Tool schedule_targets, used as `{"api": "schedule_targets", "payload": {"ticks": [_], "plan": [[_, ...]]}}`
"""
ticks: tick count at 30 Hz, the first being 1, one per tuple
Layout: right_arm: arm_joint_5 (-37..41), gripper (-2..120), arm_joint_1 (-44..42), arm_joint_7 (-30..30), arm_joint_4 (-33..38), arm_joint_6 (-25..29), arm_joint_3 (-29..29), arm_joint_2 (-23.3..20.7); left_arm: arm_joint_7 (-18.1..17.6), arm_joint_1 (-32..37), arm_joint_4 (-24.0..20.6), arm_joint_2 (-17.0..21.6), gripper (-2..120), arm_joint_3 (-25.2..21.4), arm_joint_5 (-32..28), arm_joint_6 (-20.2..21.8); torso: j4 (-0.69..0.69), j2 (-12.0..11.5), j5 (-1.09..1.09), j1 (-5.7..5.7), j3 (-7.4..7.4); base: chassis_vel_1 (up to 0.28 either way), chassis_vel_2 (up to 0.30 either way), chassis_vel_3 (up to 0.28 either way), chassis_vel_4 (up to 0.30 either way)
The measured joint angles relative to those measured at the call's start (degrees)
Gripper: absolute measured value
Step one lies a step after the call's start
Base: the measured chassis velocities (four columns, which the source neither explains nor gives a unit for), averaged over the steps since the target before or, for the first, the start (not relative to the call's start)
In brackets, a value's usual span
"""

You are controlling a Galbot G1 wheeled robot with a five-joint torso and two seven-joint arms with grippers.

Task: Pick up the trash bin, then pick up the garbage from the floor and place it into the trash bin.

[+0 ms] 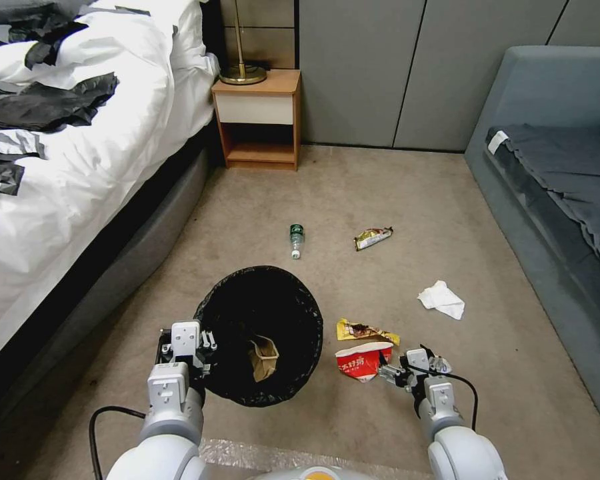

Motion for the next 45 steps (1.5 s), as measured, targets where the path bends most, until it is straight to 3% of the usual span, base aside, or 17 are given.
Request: {"api": "schedule_targets", "payload": {"ticks": [6, 18, 27, 45], "plan": [[3.63, 100, 1.45, -4.11, -3.95, 4.78, -0.31, 0.36, -0.01, 0.08, 0.0, -0.14, 0, 0.28, 0.34, -0.05, 0.0, 0.0, 0.0, 0.0, 0.0, 0.0, 0.0, 0.0, 0.0], [1.29, 100, 6.94, -10.06, -14.52, 9.41, -0.42, -0.46, -0.01, 1.01, -0.77, -0.15, 0, 0.16, 0.73, -0.1, 0.0, 0.0, 0.0, 0.0, 0.0, 0.0, 0.0, 0.0, 0.0], [1.97, 100, 8.36, -10.7, -17.69, 10.19, -0.62, -0.6, -0.01, 1.38, -0.91, -0.28, 0, 0.1, 1.06, -0.22, 0.0, 0.0, 0.0, 0.0, 0.0, 0.0, 0.0, 0.0, 0.0], [-7.76, 100, 12.93, -16.04, -26.44, 20.41, -1.09, -2.17, -0.01, 1.96, -1.39, 0.02, 0, 0.06, 1.25, -0.24, 0.0, 0.0, 0.0, 0.0, 0.0, 0.0, 0.0, 0.0, 0.0]]}}
